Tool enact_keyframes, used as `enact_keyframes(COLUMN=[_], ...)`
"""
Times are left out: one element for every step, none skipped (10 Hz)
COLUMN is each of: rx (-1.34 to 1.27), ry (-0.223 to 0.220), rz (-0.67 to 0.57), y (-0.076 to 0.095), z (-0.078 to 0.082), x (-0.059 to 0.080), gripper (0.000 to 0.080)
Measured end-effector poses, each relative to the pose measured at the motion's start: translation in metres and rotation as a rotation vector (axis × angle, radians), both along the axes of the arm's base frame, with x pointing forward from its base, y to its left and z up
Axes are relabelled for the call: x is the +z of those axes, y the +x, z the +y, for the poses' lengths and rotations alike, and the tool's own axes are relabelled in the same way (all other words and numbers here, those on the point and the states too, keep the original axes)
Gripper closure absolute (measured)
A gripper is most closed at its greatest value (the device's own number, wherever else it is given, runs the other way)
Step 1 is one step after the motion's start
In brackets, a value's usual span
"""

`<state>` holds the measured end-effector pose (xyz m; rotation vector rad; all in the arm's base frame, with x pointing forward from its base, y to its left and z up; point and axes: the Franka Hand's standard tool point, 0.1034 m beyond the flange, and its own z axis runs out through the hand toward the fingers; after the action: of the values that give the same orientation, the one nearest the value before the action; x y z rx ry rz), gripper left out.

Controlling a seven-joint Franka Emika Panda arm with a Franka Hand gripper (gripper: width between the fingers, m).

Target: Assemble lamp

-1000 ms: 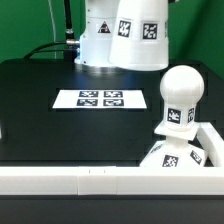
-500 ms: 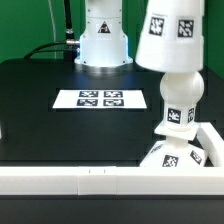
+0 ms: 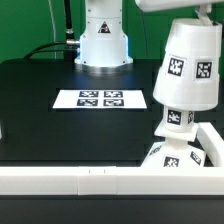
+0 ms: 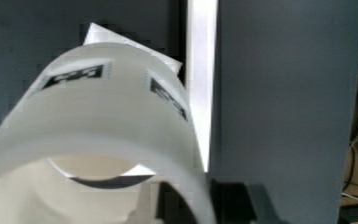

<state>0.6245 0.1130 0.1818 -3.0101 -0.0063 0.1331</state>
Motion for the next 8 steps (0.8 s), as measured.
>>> enact_keyframes(rx=[0.0, 0.006, 0.01, 0.011, 0.011, 0.011, 0.011, 0.01], ry=[-0.001, -0.002, -0.004, -0.005, -0.005, -0.006, -0.006, -0.005], rz=[-0.002, -0.001, 0.002, 0.007, 0.011, 0.012, 0.012, 0.013], y=[-0.003, -0.006, -0.01, -0.012, -0.014, -0.014, -0.014, -0.015], z=[-0.001, -0.002, -0.005, -0.006, -0.006, -0.006, -0.006, -0.006], x=[-0.006, -0.011, -0.017, -0.021, -0.022, -0.023, -0.023, -0.023], gripper=[0.0755, 0.0755, 0.0755, 0.0755, 0.0755, 0.0755, 0.0755, 0.0755])
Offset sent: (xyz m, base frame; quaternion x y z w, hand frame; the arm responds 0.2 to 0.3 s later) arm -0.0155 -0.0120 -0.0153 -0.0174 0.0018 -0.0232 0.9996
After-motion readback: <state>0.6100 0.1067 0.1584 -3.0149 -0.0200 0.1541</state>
